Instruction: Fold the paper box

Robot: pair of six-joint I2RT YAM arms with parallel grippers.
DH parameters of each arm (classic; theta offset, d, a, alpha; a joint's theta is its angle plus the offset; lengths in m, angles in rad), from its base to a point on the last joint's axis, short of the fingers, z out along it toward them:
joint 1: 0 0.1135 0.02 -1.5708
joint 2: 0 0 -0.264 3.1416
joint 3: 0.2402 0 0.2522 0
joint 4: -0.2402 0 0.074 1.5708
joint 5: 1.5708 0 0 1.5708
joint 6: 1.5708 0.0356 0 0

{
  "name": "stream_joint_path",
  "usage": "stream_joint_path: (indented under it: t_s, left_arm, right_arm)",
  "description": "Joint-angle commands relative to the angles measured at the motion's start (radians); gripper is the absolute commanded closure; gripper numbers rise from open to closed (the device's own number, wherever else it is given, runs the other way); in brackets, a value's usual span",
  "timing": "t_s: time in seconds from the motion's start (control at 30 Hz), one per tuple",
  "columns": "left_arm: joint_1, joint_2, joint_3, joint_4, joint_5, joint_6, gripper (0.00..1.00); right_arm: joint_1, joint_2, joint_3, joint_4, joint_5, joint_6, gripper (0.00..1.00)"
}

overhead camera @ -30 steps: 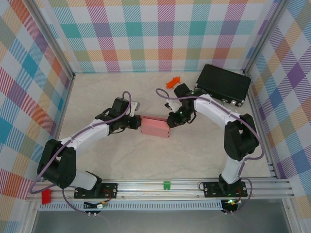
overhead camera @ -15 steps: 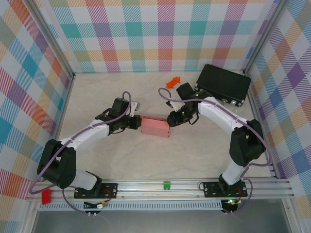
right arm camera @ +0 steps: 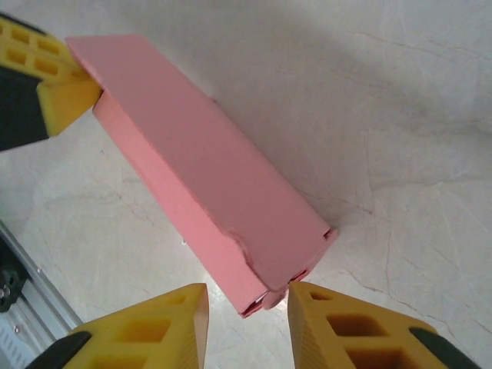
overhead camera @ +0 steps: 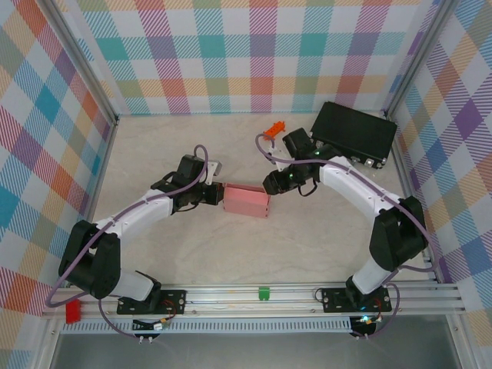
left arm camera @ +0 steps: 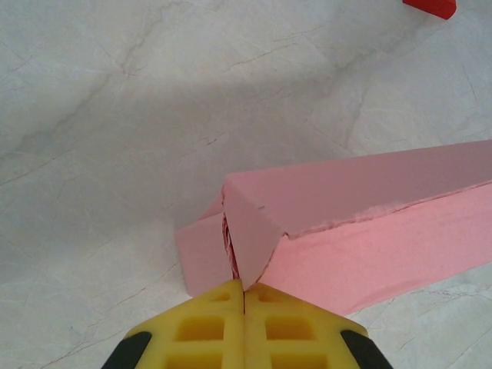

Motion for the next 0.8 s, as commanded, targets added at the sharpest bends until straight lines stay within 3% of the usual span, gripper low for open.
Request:
stream_joint_path:
  t_s: [0.0,0.43,0.77]
  left_arm:
    - [-0.007,-0.002,-0.019,-0.077,-0.013,0.008,1.0]
    - [-0.006,-0.002,-0.019,-0.073,-0.016,0.009,1.0]
    - [-0.009,0.002,-0.017,-0.072,-0.016,0.007,1.0]
  right_arm:
    - [-0.007,0.022,0.057,0.024,0.06,0.068,0.63]
    - [-0.007,0.127,0.166,-0.01,0.138,0.117,0.63]
    - [0.001,0.197,0.205,-0.07,0.078,0.077,0.65]
